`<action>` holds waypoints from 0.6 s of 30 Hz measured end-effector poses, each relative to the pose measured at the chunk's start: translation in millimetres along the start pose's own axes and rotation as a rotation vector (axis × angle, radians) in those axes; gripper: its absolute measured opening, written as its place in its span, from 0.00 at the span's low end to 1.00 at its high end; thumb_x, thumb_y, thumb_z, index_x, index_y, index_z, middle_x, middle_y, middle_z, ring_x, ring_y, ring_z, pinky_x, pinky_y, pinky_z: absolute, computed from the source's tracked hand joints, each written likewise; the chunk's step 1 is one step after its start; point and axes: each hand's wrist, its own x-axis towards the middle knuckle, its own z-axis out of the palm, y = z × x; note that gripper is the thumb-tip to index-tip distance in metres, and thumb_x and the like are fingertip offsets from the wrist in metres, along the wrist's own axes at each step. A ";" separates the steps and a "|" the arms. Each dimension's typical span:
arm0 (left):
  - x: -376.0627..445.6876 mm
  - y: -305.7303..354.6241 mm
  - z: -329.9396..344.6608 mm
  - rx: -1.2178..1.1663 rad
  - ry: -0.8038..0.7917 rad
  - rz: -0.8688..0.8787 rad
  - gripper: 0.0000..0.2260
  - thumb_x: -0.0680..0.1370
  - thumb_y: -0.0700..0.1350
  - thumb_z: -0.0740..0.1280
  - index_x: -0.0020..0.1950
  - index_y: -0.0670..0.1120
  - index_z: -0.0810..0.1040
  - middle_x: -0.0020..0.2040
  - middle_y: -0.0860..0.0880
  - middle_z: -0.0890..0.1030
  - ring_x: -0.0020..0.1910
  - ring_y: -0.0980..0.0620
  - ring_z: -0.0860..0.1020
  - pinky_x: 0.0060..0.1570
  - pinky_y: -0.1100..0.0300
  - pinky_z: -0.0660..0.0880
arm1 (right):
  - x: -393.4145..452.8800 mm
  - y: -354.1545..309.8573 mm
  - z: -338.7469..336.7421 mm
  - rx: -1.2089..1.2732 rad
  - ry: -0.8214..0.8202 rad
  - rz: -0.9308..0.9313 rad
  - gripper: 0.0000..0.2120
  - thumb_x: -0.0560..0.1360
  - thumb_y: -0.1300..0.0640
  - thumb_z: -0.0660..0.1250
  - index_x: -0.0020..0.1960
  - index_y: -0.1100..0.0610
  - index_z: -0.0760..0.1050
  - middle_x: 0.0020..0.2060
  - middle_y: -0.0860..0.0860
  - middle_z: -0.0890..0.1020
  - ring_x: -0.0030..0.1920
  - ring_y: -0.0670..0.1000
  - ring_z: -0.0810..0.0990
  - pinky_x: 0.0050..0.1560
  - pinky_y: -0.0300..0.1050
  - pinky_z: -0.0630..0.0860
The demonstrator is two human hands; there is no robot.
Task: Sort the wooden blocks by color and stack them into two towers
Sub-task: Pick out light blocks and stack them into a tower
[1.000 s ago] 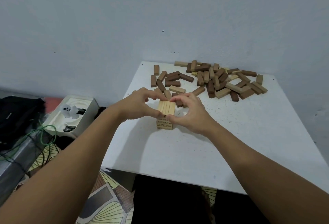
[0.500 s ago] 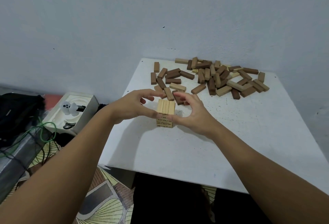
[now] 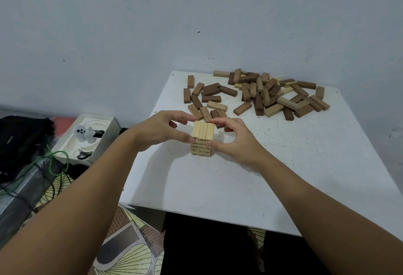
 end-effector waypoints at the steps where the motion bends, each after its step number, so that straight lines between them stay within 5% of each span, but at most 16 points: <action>1: 0.3 0.3 0.0 0.001 -0.003 0.000 0.24 0.68 0.47 0.83 0.61 0.65 0.84 0.64 0.51 0.75 0.60 0.48 0.71 0.65 0.49 0.72 | 0.2 -0.2 0.3 -0.001 0.003 0.000 0.26 0.71 0.49 0.80 0.65 0.36 0.76 0.64 0.43 0.71 0.66 0.39 0.68 0.55 0.34 0.69; 18: 2.1 0.9 3.9 -0.017 -0.018 -0.002 0.35 0.60 0.53 0.86 0.64 0.68 0.80 0.66 0.53 0.75 0.65 0.46 0.70 0.68 0.45 0.72 | 2.5 -5.1 2.0 -0.037 -0.007 -0.003 0.30 0.67 0.45 0.83 0.66 0.36 0.75 0.63 0.42 0.70 0.67 0.40 0.68 0.60 0.39 0.68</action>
